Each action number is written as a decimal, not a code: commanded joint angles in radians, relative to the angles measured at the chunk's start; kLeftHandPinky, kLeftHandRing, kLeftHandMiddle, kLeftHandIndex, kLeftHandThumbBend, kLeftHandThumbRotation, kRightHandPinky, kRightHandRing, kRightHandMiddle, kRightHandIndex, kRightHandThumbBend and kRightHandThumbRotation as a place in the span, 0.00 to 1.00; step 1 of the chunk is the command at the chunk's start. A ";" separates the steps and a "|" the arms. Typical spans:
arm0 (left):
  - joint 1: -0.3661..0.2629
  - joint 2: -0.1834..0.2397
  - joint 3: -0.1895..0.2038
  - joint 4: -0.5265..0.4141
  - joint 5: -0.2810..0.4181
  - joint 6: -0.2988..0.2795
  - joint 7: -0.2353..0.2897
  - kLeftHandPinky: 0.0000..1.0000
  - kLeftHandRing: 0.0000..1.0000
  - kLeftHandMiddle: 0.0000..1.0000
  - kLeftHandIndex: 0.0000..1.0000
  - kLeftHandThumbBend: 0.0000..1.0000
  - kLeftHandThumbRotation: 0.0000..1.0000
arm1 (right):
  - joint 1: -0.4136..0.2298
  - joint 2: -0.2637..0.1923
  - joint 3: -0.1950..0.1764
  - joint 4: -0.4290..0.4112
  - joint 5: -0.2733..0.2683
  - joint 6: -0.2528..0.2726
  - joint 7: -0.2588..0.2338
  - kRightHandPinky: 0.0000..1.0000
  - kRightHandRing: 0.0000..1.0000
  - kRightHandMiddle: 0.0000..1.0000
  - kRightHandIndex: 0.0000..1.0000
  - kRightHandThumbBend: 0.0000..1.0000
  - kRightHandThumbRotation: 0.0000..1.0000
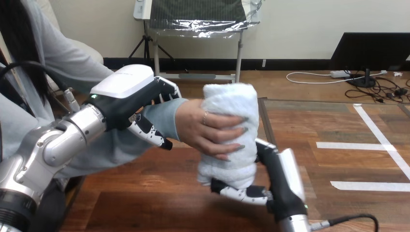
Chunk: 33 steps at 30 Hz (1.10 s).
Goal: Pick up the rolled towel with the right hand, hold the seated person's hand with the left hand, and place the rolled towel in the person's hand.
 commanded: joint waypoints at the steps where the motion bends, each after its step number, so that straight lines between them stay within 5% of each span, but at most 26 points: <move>1: -0.033 0.020 0.023 -0.062 -0.008 0.026 0.000 0.56 0.63 0.67 0.70 0.97 0.20 | -0.049 0.004 0.013 -0.024 0.021 0.040 0.115 0.75 0.79 0.79 0.83 0.92 0.04; 6: -0.009 0.027 0.022 -0.067 -0.011 0.037 -0.007 0.64 0.72 0.75 0.79 0.99 0.31 | -0.043 -0.011 0.007 -0.034 0.056 0.063 0.219 0.91 0.93 0.91 0.94 0.94 0.19; 10: 0.005 0.030 0.021 -0.066 -0.006 0.035 0.003 0.69 0.77 0.79 0.84 1.00 0.36 | -0.039 -0.018 0.004 -0.048 0.068 0.084 0.254 0.96 0.97 0.96 0.98 0.96 0.29; 21: 0.076 0.039 0.023 -0.118 -0.003 0.089 -0.004 0.88 0.93 0.93 0.96 1.00 0.47 | -0.024 -0.038 -0.014 -0.075 0.112 0.118 0.361 1.00 1.00 1.00 1.00 1.00 0.57; 33: 0.132 0.043 0.027 -0.122 -0.006 0.077 0.012 0.95 0.99 1.00 1.00 1.00 0.52 | -0.015 -0.055 -0.028 -0.086 0.158 0.123 0.448 1.00 1.00 1.00 1.00 1.00 0.68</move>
